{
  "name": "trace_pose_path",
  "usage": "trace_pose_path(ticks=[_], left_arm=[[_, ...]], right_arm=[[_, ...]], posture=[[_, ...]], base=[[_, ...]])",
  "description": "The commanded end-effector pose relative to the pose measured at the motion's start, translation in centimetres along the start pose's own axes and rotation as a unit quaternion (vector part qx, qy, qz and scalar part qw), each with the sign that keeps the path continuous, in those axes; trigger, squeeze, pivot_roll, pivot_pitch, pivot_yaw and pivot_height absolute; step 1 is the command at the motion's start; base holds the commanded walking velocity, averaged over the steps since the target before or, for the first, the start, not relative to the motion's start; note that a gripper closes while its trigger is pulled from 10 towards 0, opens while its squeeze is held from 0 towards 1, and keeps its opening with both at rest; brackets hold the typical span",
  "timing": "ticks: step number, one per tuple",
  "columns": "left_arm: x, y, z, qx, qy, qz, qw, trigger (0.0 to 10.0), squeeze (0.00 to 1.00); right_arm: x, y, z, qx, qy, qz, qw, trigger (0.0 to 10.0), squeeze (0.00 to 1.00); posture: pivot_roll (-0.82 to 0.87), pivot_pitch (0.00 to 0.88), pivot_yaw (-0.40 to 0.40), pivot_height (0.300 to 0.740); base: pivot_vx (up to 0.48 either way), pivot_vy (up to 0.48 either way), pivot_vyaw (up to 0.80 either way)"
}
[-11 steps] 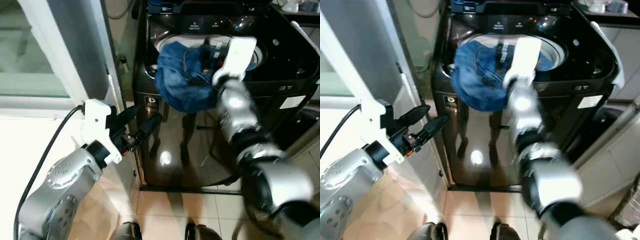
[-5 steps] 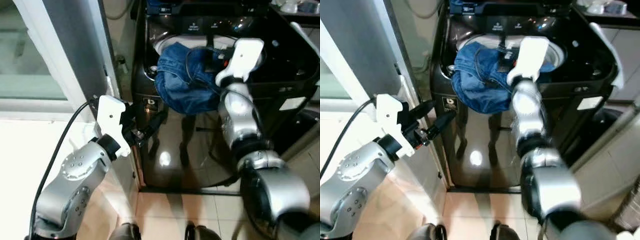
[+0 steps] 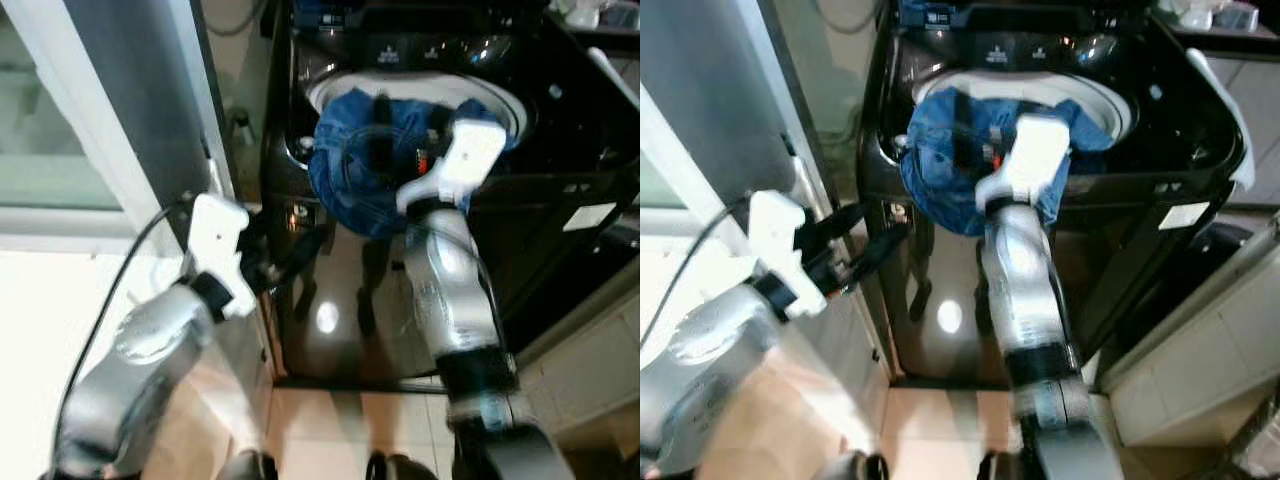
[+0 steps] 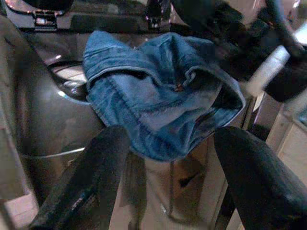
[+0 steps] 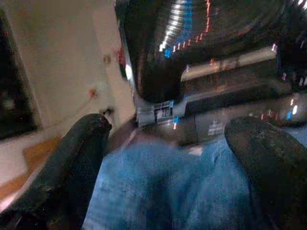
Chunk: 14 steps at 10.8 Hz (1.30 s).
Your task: Clothes washing
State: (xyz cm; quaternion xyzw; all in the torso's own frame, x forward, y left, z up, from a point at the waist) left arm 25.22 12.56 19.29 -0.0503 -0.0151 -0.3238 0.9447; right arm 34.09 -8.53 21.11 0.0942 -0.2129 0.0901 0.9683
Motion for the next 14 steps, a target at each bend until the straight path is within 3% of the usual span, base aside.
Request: trace_pose_path(ticks=[1,3,6,7,8,9,10,12,14], left_arm=[[-0.4,0.2,0.6,0.005,-0.007,0.004,1.0,10.0,0.0],[-0.4,-0.1,0.6,0.005,-0.009,0.004,1.0,10.0,0.0],[-1.1,-1.0,0.6,-0.041,-0.002,-0.028,0.999,10.0,0.0],[-1.2,-0.2,-0.3,0.035,0.021,-0.003,0.999,10.0,0.0],[-1.3,0.0,-1.4,0.083,0.038,0.011,0.996,10.0,0.0],[-1.2,-0.4,-2.2,0.086,0.042,0.012,0.995,10.0,0.0],[-0.9,-0.9,-2.0,0.064,0.035,0.008,0.997,10.0,0.0],[-0.1,-1.1,-1.1,0.068,-0.001,0.014,0.998,10.0,0.0],[0.2,-1.1,-0.5,0.076,-0.024,0.014,0.997,10.0,0.0]], right_arm=[[-0.1,0.5,0.8,0.017,0.003,0.021,1.0,10.0,0.0],[-0.5,0.1,-1.1,0.025,0.053,0.02,0.998,10.0,0.0],[-0.5,-0.4,-4.1,-0.011,0.117,0.012,0.993,10.0,0.0],[-0.1,-0.7,-4.9,-0.036,0.131,0.009,0.991,10.0,0.0],[0.0,-1.1,-5.4,-0.049,0.14,0.003,0.989,10.0,0.0],[0.1,-1.5,-6.1,-0.075,0.15,0.001,0.986,10.0,0.0],[0.2,-1.7,-6.8,-0.089,0.162,0.003,0.983,10.0,0.0],[1.8,-2.5,-6.4,-0.134,0.151,-0.006,0.979,10.0,0.0],[5.0,-4.8,-2.6,-0.201,0.087,-0.039,0.975,10.0,0.0]], posture=[[0.02,0.046,0.004,0.732],[0.03,0.046,-0.006,0.732],[0.05,0.053,-0.009,0.732],[0.05,0.053,-0.009,0.732],[0.06,0.056,-0.014,0.732],[0.06,0.056,-0.014,0.732],[0.06,0.056,-0.014,0.732],[0.05,0.052,-0.012,0.732],[0.05,0.05,-0.008,0.732]], base=[[0.0,0.0,0.0],[0.0,0.0,0.0],[0.0,0.0,0.0],[0.0,0.0,0.0],[0.0,0.0,0.0],[0.0,0.0,0.0],[0.0,0.0,0.0],[0.0,0.0,0.0],[0.0,0.0,0.0]])
Point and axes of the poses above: a point about 5 cm out from each wrist's last joint towards the gripper, its own x axis pointing out of the wrist towards the gripper, its own z axis along the axis of the wrist's last joint, y = z × x, the point moved 1 cm from there along x, pointing out of the wrist towards the gripper, and after that the axes turned 5 degrees about -x, right-handed, at the moved point
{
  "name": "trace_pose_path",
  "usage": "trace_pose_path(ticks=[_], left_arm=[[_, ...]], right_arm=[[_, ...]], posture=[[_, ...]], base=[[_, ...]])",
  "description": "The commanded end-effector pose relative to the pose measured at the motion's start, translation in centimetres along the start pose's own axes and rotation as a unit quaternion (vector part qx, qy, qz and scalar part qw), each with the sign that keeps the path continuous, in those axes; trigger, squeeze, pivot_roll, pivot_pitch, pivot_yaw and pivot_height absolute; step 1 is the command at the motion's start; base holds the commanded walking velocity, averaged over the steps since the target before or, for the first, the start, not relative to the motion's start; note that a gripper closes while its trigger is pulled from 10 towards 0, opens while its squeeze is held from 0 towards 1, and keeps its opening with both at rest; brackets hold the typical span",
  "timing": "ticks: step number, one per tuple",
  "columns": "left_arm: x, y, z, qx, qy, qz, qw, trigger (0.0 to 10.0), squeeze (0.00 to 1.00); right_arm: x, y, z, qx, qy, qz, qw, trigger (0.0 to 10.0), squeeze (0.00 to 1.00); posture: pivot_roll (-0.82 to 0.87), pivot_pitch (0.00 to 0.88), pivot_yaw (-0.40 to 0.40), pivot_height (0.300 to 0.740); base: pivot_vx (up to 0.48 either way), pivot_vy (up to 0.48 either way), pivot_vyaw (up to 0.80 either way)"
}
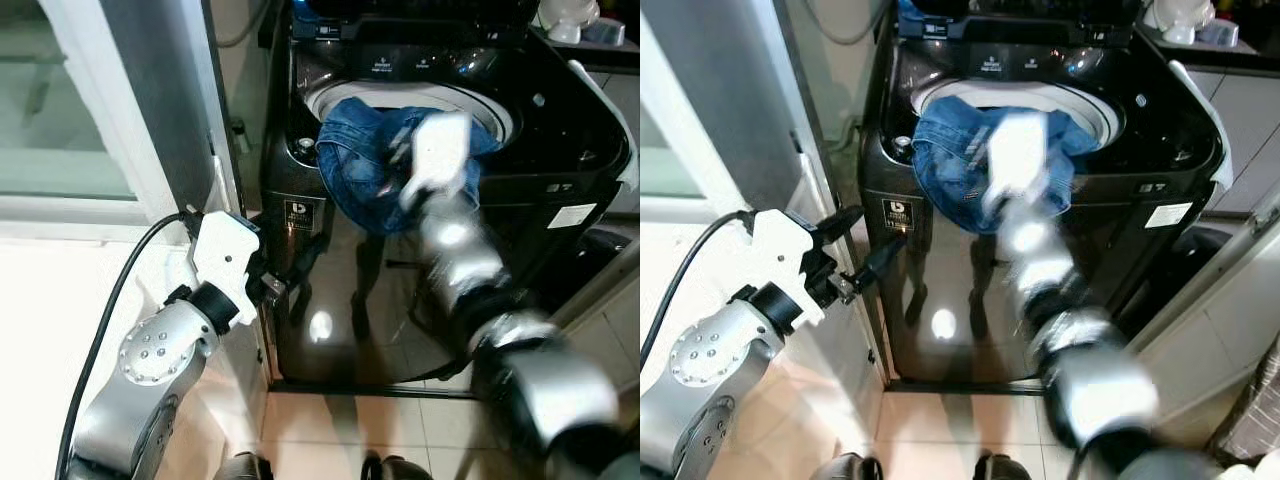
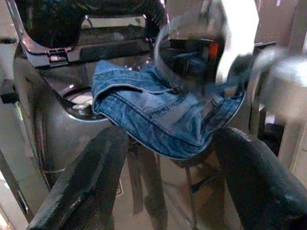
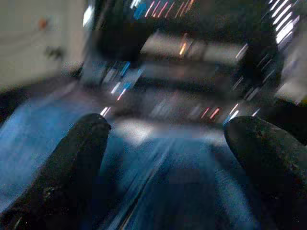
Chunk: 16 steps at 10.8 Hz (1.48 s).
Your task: Clothes washing
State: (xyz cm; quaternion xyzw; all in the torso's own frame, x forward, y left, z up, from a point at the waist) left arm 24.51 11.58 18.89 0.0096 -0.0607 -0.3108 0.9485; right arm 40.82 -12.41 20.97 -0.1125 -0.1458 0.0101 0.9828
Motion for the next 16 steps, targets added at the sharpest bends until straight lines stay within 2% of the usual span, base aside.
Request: trace_pose_path(ticks=[1,2,3,4,6,9,11,13,14,15,16], left_arm=[[0.3,-0.2,0.0,0.0,0.001,-0.01,1.0,10.0,0.0],[0.4,-0.2,0.0,0.002,0.0,-0.01,1.0,10.0,0.0],[0.7,0.1,-0.2,0.009,-0.003,0.008,1.0,10.0,0.0],[1.2,0.3,-0.1,0.008,-0.014,0.02,1.0,10.0,0.0],[2.2,-0.1,0.1,0.009,-0.023,0.005,1.0,10.0,0.0],[2.7,-0.1,-0.1,0.0,-0.027,-0.009,1.0,10.0,0.0],[2.6,0.6,-0.1,0.001,-0.027,0.015,1.0,10.0,0.0],[1.8,1.3,-0.3,0.012,-0.023,0.04,0.999,10.0,0.0],[1.3,1.9,-0.9,0.017,-0.013,0.062,0.998,10.0,0.0],[0.9,2.5,-1.2,0.031,-0.004,0.079,0.996,10.0,0.0],[1.0,3.1,-1.0,0.051,-0.004,0.092,0.994,10.0,0.0]], right_arm=[[0.4,-1.4,0.2,-0.023,-0.004,-0.024,0.999,10.0,0.0],[0.7,-2.4,0.4,-0.041,-0.006,-0.041,0.998,10.0,0.0],[0.8,-4.4,1.0,-0.044,-0.025,-0.072,0.996,10.0,0.0],[0.3,-5.0,1.6,-0.035,-0.06,-0.082,0.994,10.0,0.0],[-0.7,-3.8,1.5,-0.016,-0.085,-0.069,0.994,10.0,0.0],[-1.1,-2.5,1.5,0.009,-0.086,-0.055,0.995,10.0,0.0],[-1.5,-1.7,2.2,0.028,-0.1,-0.038,0.994,10.0,0.0],[-3.1,-0.4,3.7,0.063,-0.123,0.004,0.99,10.0,0.0],[-4.4,0.8,3.8,0.103,-0.118,0.043,0.987,10.0,0.0],[-5.0,1.5,3.3,0.131,-0.099,0.066,0.984,10.0,0.0],[-5.5,1.2,3.0,0.13,-0.093,0.073,0.984,10.0,0.0]], posture=[[0.04,0.051,-0.007,0.732],[0.04,0.051,-0.007,0.732],[0.02,0.045,-0.011,0.732],[0.01,0.026,-0.015,0.732],[-0.02,0.002,-0.006,0.732],[-0.03,0.0,0.003,0.732],[-0.02,0.0,-0.005,0.732],[-0.01,0.003,-0.026,0.732],[0.0,0.003,-0.035,0.732],[0.0,0.004,-0.038,0.732],[0.0,0.004,-0.042,0.732]], base=[[0.0,0.0,0.0],[0.0,0.0,0.0],[0.0,0.0,0.0],[0.0,0.0,0.0],[0.0,-0.48,0.0],[0.0,-0.48,0.0],[0.0,0.0,0.0],[0.0,0.0,0.0],[0.0,0.0,0.0],[0.0,0.0,0.0],[0.0,0.0,0.0]])
Point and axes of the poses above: a point about 5 cm out from each wrist's last joint towards the gripper, its own x axis pointing out of the wrist towards the gripper, its own z axis along the axis of the wrist's last joint, y = z × x, the point moved 1 cm from there along x, pointing out of the wrist towards the gripper, and after that the axes turned 5 degrees about -x, right-handed, at the moved point
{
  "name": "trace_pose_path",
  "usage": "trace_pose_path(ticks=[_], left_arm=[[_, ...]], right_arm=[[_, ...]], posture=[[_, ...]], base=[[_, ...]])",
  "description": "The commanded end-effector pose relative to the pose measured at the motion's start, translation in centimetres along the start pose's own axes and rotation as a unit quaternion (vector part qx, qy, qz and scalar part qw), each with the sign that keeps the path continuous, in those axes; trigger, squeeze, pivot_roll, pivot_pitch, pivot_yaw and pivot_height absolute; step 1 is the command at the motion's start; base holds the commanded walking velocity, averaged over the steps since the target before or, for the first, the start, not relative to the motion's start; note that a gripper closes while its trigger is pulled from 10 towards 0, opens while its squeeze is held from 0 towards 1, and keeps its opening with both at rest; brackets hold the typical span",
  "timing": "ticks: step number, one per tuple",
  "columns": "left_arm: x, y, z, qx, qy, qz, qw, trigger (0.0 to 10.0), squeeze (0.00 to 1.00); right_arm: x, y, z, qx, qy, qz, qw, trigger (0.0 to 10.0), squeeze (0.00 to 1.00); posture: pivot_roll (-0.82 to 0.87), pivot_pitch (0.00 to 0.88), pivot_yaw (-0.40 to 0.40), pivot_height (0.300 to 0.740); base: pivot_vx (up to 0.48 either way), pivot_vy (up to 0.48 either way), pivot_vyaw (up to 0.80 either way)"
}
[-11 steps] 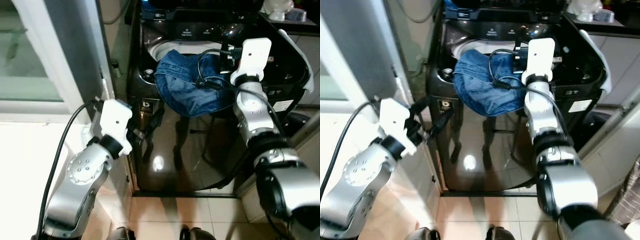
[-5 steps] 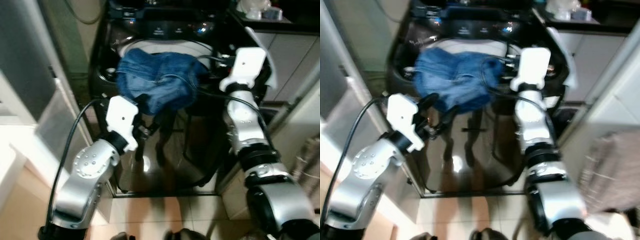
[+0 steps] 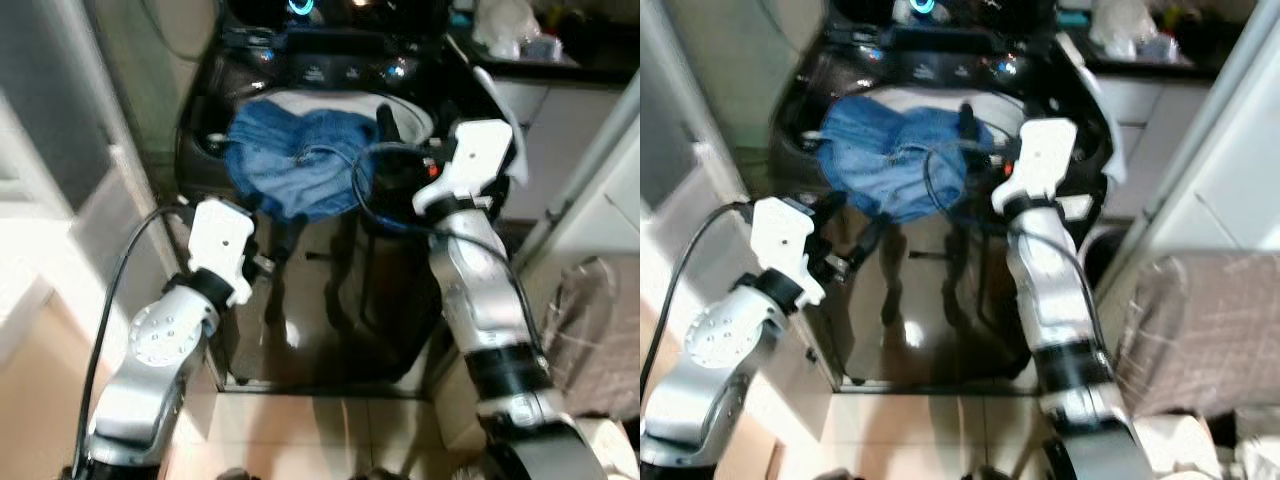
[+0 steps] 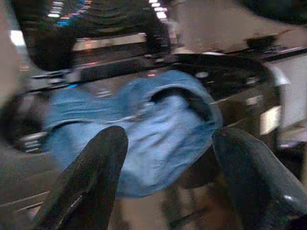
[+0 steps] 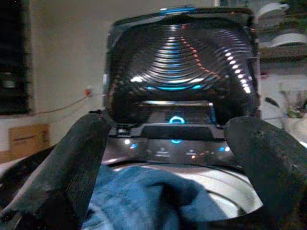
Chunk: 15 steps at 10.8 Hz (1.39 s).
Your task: Clothes washing
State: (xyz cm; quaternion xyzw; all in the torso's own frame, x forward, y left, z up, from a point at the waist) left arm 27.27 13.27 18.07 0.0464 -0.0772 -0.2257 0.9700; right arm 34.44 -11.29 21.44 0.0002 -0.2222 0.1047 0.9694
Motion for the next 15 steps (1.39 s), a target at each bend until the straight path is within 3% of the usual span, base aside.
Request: trace_pose_path(ticks=[1,2,4,5,6,8,11,13,15], left_arm=[[0.6,0.6,0.7,0.015,-0.015,0.009,1.0,10.0,0.0],[2.0,1.0,1.5,0.006,-0.028,0.008,1.0,10.0,0.0],[3.8,2.2,2.1,0.004,-0.033,0.023,0.999,10.0,0.0],[4.9,3.1,2.8,0.022,-0.055,0.045,0.997,10.0,0.0],[5.3,3.2,2.9,0.031,-0.056,0.045,0.997,10.0,0.0],[7.3,4.1,2.5,0.002,-0.027,0.038,0.999,10.0,0.0],[8.3,4.8,2.5,-0.02,0.001,0.036,0.999,10.0,0.0],[8.7,5.5,1.2,-0.05,0.034,0.054,0.997,10.0,0.0],[9.8,6.8,0.3,-0.004,0.06,0.088,0.994,10.0,0.0]], right_arm=[[-0.8,-1.2,0.6,-0.019,-0.002,-0.005,1.0,10.0,0.0],[-3.9,-3.6,0.7,-0.066,0.022,-0.026,0.997,10.0,0.0],[-10.1,-5.7,0.7,-0.119,0.052,-0.014,0.991,10.0,0.0],[-16.6,-6.1,-0.1,-0.16,0.112,0.026,0.98,10.0,0.0],[-17.8,-6.2,-0.3,-0.166,0.129,0.033,0.977,10.0,0.0],[-22.0,-6.8,-2.0,-0.187,0.205,0.037,0.96,10.0,0.0],[-22.5,-6.6,-2.0,-0.157,0.222,0.027,0.962,10.0,0.0],[-22.8,-5.5,-2.1,-0.123,0.226,0.039,0.966,10.0,0.0],[-23.2,-4.3,-2.4,-0.094,0.233,0.06,0.966,10.0,0.0]], posture=[[-0.03,0.007,-0.05,0.732],[-0.09,0.036,-0.059,0.732],[-0.19,0.073,-0.055,0.732],[-0.25,0.088,-0.042,0.732],[-0.26,0.089,-0.038,0.732],[-0.28,0.09,-0.026,0.732],[-0.31,0.107,0.018,0.732],[-0.32,0.113,0.037,0.732],[-0.33,0.113,0.052,0.732]], base=[[0.0,0.0,0.0],[0.0,0.0,0.0],[0.0,0.0,0.0],[0.0,0.0,0.0],[0.0,0.0,0.0],[0.0,0.0,0.0],[0.0,0.0,0.0],[0.0,0.0,0.0],[0.0,0.0,0.0]])
Point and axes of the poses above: a point about 5 cm out from each wrist's last joint towards the gripper, its own x axis pointing out of the wrist towards the gripper, its own z axis along the axis of the wrist's last joint, y = z × x, the point moved 1 cm from there along x, pointing out of the wrist towards the gripper, and after that the axes turned 5 degrees about -x, right-handed, at the moved point
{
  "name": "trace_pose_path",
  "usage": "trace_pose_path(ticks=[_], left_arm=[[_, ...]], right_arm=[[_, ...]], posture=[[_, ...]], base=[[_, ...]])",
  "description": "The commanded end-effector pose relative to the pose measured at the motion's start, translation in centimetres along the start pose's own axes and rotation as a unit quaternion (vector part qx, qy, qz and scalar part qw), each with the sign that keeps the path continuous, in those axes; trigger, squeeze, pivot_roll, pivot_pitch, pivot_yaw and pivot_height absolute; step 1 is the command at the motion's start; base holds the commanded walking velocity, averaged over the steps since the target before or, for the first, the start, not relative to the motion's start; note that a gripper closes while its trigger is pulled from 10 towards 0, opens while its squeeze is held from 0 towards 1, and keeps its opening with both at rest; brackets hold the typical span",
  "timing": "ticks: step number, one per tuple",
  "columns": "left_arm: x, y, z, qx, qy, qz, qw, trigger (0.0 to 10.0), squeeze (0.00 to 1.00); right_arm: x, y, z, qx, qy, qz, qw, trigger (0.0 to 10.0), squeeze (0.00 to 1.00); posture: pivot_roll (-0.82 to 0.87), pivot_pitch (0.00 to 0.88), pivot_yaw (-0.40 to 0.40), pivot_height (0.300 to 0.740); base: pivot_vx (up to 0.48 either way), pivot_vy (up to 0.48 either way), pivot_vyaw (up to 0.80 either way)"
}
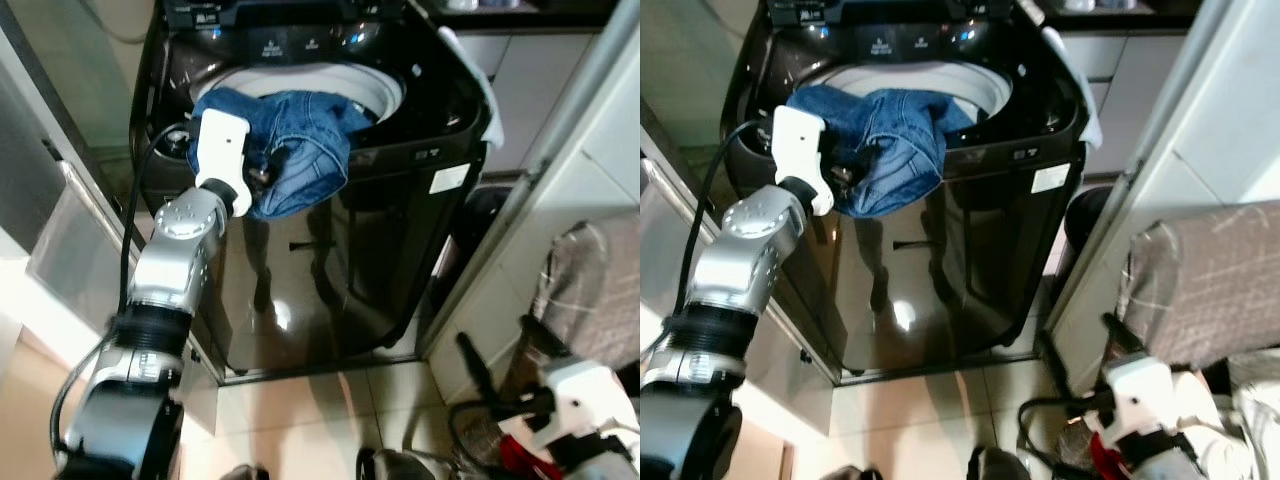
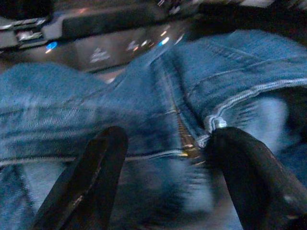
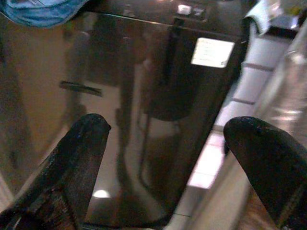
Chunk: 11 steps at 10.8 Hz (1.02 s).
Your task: Clothes washing
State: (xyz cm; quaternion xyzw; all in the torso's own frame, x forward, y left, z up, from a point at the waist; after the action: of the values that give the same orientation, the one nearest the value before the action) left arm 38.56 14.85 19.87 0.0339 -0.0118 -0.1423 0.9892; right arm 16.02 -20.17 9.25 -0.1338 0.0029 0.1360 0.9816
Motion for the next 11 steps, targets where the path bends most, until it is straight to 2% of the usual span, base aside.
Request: trace_pose_path(ticks=[1,6,9,10,11], left_arm=[[0.9,0.3,0.7,0.019,-0.004,0.013,1.0,10.0,0.0],[2.8,0.0,1.4,0.032,-0.006,0.012,0.999,10.0,0.0],[4.4,-1.1,1.9,0.039,-0.009,0.014,0.999,10.0,0.0],[4.7,-1.3,2.4,0.046,-0.014,0.022,0.999,10.0,0.0],[5.5,-1.7,5.4,0.065,-0.059,0.038,0.995,10.0,0.0]], right_arm=[[0.2,0.2,0.3,0.004,-0.006,0.013,1.0,10.0,0.0],[1.6,-0.2,0.5,-0.002,-0.021,0.013,1.0,10.0,0.0],[2.2,0.4,0.4,-0.009,-0.027,0.011,1.0,10.0,0.0],[2.6,0.4,0.3,-0.01,-0.029,0.006,1.0,10.0,0.0],[4.0,0.2,0.5,-0.012,-0.041,-0.002,0.999,10.0,0.0]], posture=[[-0.33,0.104,0.06,0.732],[-0.33,0.105,0.074,0.732],[-0.35,0.102,0.093,0.732],[-0.35,0.098,0.095,0.732],[-0.34,0.074,0.096,0.732]], base=[[0.0,0.0,0.0],[0.0,0.0,0.0],[0.0,0.0,0.0],[0.0,0.0,0.0],[0.0,0.0,0.0]])
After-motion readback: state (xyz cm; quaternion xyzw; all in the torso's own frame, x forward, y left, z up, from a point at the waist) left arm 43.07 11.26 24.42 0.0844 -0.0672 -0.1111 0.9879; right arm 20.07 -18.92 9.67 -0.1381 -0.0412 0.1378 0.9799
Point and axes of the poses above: a point about 5 cm out from each wrist's last joint towards the gripper, its own x axis pointing out of the wrist towards the gripper, its own z axis along the axis of the wrist's last joint, y = z × x, the point moved 1 cm from there along x, pointing out of the wrist towards the gripper, and after that the axes turned 5 degrees about -x, right-handed, at the moved point
